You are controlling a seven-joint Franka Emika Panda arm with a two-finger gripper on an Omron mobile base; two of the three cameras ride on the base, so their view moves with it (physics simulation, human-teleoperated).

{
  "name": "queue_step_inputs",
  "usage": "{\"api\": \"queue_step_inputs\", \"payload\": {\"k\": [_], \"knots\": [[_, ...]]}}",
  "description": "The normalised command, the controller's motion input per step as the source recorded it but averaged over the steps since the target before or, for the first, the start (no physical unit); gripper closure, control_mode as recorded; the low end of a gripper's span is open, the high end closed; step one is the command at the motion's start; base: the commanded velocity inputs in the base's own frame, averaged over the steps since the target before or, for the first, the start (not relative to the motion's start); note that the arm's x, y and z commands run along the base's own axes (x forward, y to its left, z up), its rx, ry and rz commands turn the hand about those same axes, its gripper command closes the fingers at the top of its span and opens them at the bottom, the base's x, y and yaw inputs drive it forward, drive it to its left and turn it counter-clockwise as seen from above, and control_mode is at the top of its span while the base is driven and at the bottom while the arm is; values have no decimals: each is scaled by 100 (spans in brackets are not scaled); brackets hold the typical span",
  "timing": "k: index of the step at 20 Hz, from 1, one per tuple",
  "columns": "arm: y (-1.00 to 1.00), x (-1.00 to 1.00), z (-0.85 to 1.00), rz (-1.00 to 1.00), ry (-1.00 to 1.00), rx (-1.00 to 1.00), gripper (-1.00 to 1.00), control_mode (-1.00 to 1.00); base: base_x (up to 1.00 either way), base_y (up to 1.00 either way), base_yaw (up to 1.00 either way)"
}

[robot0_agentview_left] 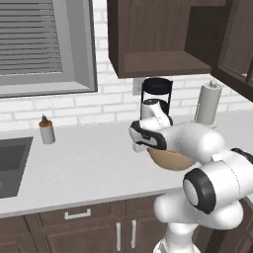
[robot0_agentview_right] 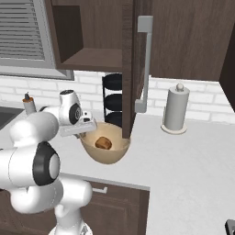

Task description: Open the cabinet, pick up the bread from the cabinet and place it in the basket. Then move the basket to the dining counter.

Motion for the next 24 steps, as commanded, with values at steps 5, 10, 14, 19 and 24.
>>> {"api": "queue_step_inputs", "payload": {"k": [5, 10, 14, 19, 24], "knots": [[12, -45, 41, 14, -17, -8, 100, -100, 0, 0, 0], [17, -40, 47, 25, -17, -11, 100, -100, 0, 0, 0], [4, -37, 59, 26, -5, 0, 100, -100, 0, 0, 0], [1, -60, 70, 16, 6, 0, 100, -100, 0, 0, 0], [7, -71, 63, 2, 13, 0, 100, -100, 0, 0, 0]]}}
